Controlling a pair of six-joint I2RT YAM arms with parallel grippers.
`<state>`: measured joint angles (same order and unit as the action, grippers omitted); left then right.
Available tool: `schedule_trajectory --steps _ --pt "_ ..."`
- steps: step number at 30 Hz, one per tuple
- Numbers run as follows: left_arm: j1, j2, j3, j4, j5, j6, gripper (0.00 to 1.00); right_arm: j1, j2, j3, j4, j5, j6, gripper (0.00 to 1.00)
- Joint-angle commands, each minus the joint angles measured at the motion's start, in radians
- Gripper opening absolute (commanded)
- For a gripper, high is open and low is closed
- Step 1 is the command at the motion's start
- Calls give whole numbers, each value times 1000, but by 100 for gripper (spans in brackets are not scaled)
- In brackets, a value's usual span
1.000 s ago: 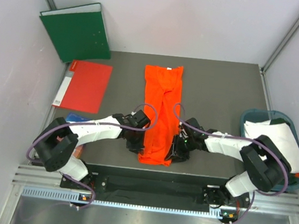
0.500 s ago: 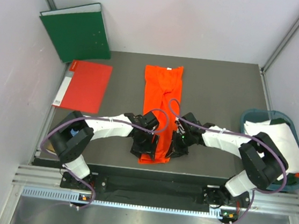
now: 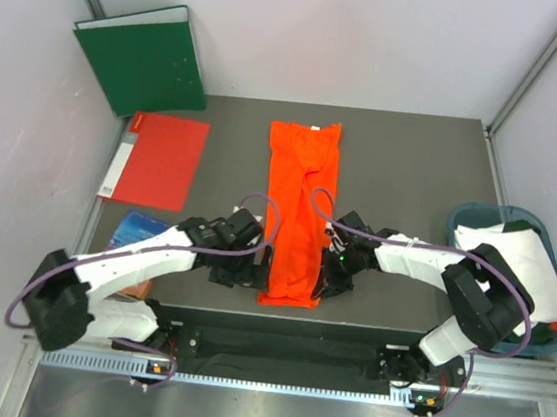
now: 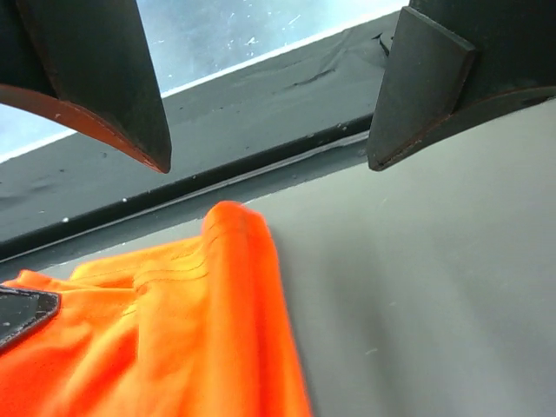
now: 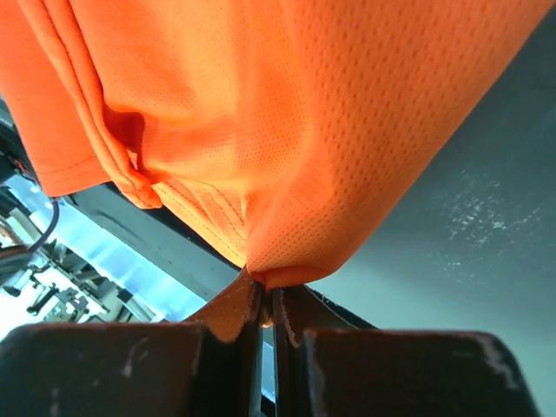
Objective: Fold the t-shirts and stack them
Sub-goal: Fold the tshirt
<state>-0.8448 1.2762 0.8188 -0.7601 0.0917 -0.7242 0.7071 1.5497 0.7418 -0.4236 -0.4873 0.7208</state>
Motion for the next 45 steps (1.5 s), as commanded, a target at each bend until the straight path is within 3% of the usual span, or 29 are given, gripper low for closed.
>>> schedule_trajectory --steps 1,8,15,21,24,28,29,31,38,45 --pt "90 -139 -134 27 -3 -63 99 15 19 36 2 -8 -27 1" --pt "217 -101 -230 217 187 -78 97 15 29 39 -12 -17 -53 1" --pt "225 121 -207 385 305 -112 93 15 24 51 -29 -16 -76 1" --pt "224 202 -150 386 324 -80 86 14 38 77 -46 -14 -93 1" --pt "224 230 -148 401 350 -78 76 9 43 79 -47 -14 -100 2" --pt "217 281 -152 409 390 -78 46 -14 47 85 -61 -17 -119 2" --pt "217 284 -152 409 394 -77 22 -20 44 87 -72 -16 -129 2" --pt "217 285 -145 403 396 -75 0 -32 43 96 -89 -20 -141 2" --pt "216 229 -44 213 391 -17 0 -43 24 165 -234 -30 -247 0" --pt "223 167 158 18 303 23 0 -47 -26 304 -368 16 -354 0"
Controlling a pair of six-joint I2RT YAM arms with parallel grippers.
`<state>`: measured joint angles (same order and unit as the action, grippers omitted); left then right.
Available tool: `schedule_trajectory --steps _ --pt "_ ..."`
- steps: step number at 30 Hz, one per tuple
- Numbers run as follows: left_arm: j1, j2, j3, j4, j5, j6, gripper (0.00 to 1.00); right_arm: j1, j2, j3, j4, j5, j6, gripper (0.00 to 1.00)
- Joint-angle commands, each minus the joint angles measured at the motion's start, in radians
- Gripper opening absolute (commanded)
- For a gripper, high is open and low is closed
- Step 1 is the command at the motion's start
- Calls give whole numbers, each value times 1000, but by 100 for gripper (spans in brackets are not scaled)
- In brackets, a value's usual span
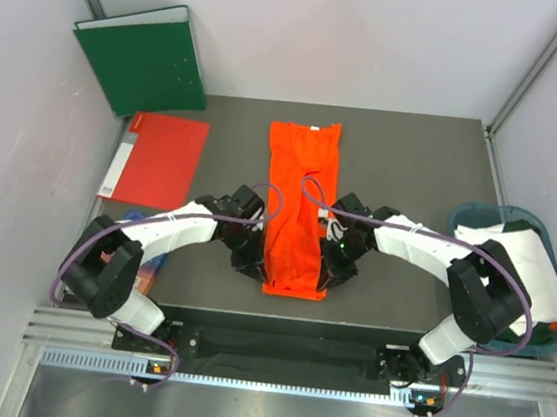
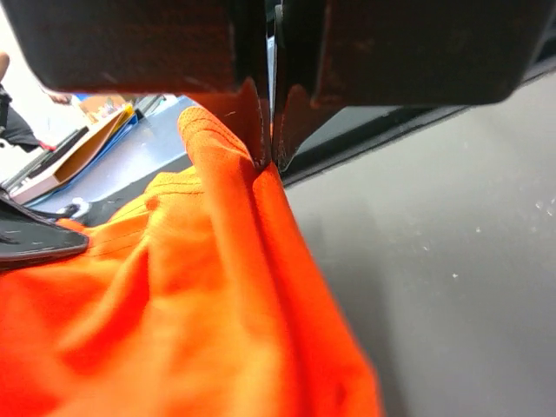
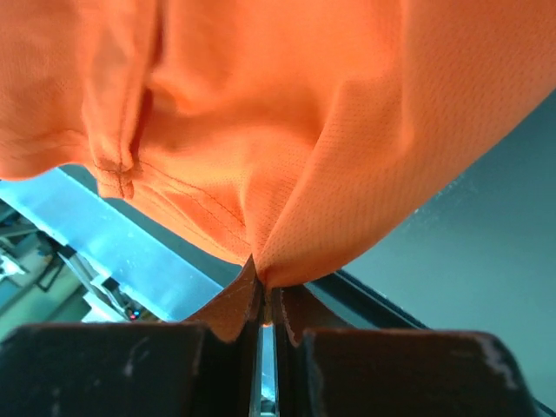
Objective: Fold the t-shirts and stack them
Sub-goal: Fold the tshirt
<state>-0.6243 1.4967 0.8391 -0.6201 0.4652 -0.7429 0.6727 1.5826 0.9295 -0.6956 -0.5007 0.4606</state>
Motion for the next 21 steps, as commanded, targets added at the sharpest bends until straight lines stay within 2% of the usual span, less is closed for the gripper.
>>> schedule_trajectory --steps 1,8,13,17,21 --pt "6 -52 162 -133 -86 43 0 -19 -55 139 -125 60 -106 0" --pt "80 65 377 -95 -157 53 0 -119 13 359 -171 180 -190 0" --pt "147 259 546 -76 -145 94 0 -229 152 526 -148 159 -255 1" --pt "185 419 679 -105 -128 120 0 -271 290 679 -121 96 -322 1" --pt "230 510 776 -84 -103 131 0 -285 447 816 -116 88 -350 3"
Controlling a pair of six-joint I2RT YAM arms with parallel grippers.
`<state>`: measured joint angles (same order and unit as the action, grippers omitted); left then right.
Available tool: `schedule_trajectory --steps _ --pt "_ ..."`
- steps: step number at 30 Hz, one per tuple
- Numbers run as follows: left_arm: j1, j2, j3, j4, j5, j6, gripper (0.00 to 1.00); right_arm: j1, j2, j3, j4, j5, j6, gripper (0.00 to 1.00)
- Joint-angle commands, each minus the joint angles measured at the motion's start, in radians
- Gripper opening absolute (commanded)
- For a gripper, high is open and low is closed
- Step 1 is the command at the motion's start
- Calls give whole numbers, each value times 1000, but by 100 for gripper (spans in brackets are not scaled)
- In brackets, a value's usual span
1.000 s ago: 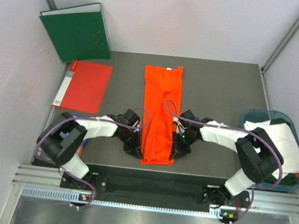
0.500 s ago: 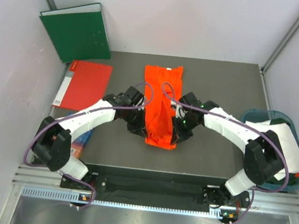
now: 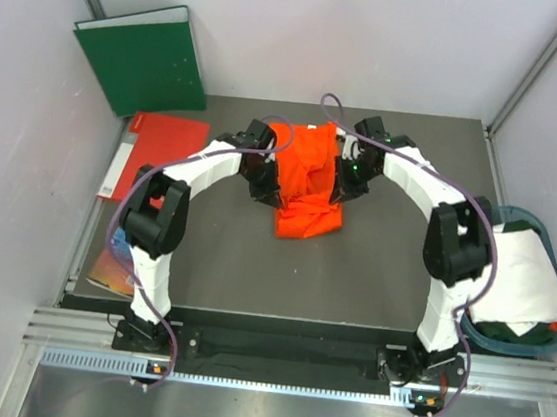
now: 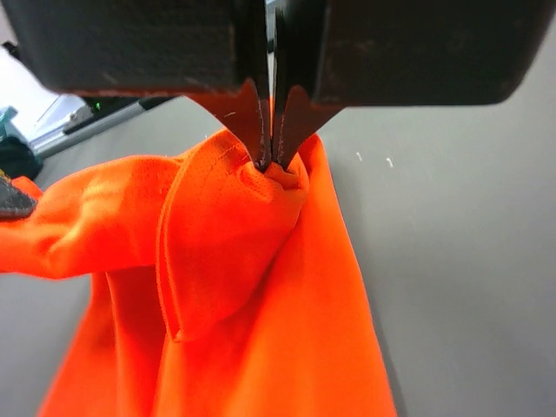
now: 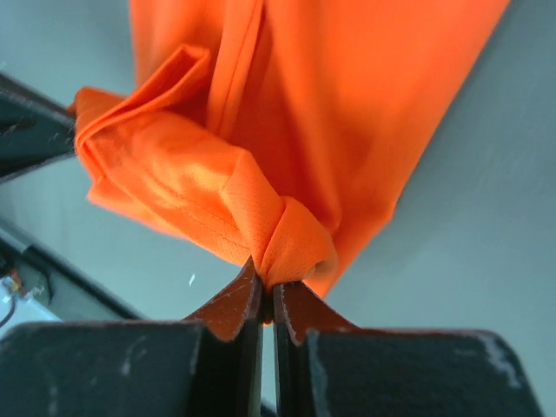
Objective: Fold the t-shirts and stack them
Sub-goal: Fold the tshirt
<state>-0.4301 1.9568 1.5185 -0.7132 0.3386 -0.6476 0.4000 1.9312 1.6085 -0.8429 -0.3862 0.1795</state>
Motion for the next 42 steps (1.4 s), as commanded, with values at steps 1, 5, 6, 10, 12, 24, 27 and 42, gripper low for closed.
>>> schedule_trajectory --steps 1,5,6,10,12,24,27,42 --pt "42 66 112 14 33 35 0 -18 118 161 27 -31 -71 3" --pt "63 154 201 -12 27 34 0 -30 222 276 28 -34 -69 5" --pt "67 163 218 -9 39 32 0 -33 236 292 30 -39 -69 6" --pt "77 183 259 3 76 29 68 -64 261 317 88 -37 -40 48" --pt "77 150 252 11 60 34 86 -75 192 227 184 -52 17 64" --pt "71 -90 -38 141 114 34 92 -113 -64 30 329 -62 22 88" --pt "59 -139 -49 158 108 51 92 -112 -119 -19 303 -114 -18 24" --pt "-2 -128 -158 153 71 -35 87 -24 -76 -139 91 -106 -107 23"
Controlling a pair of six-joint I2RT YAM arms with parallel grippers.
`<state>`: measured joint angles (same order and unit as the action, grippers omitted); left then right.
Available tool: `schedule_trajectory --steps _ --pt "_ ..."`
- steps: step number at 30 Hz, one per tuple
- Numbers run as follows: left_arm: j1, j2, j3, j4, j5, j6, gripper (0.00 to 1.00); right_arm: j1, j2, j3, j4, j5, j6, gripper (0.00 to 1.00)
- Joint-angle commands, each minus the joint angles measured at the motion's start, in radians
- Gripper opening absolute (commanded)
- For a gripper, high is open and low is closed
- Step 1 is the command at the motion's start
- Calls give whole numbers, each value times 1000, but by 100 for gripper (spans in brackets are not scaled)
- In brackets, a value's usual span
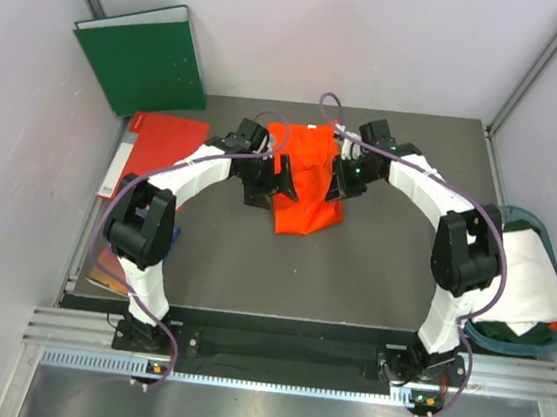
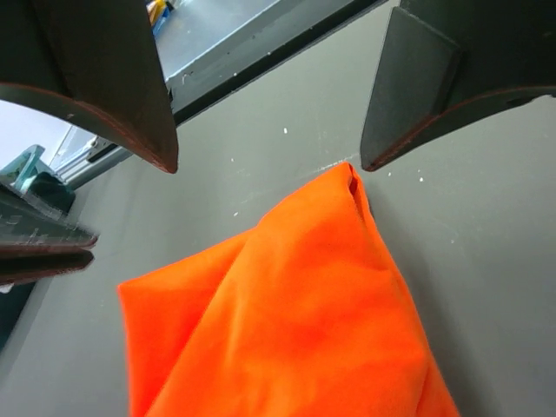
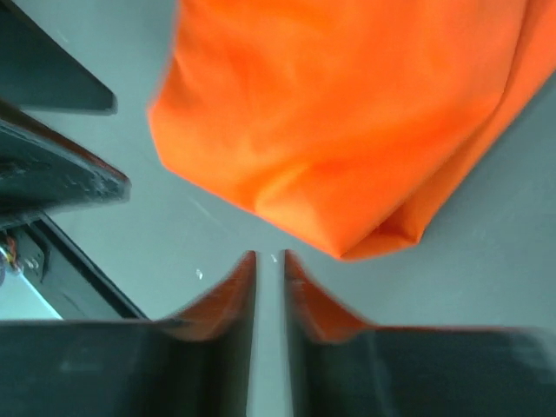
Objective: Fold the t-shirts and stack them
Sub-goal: Fold the tshirt
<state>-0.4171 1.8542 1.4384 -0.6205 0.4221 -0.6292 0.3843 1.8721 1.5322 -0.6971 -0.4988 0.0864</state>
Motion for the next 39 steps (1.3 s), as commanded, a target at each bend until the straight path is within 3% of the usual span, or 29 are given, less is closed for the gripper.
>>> schedule_trajectory --steps 1,3,7,13,17,18,21,33,36,37,39 --pt "-18 -30 -100 74 -14 -73 86 -16 -34 -84 -50 23 -7 37" --pt "-34 -46 -168 114 -5 -89 84 -21 -92 -147 -33 25 -4 40" --pt "-63 -35 -217 175 -13 -107 80 -36 -157 -222 -5 68 -4 60" --pt "-91 -1 -204 200 -26 -104 70 -48 -183 -274 74 69 3 66" --pt "-94 19 -185 206 -39 -104 44 -47 -156 -276 133 45 13 67" --pt "-94 25 -181 208 -40 -104 25 -47 -148 -273 154 43 16 67" --pt "-94 43 -168 197 -52 -102 0 -45 -108 -261 185 25 30 67" --pt "-92 57 -151 168 -68 -84 0 -39 9 -253 324 -24 105 66" --pt "-92 66 -157 157 -78 -83 0 -39 16 -256 341 -37 115 49" --pt "-92 69 -159 157 -77 -83 0 -39 22 -253 340 -34 118 36" --pt "-92 85 -159 150 -82 -84 0 -39 28 -241 309 -5 121 25"
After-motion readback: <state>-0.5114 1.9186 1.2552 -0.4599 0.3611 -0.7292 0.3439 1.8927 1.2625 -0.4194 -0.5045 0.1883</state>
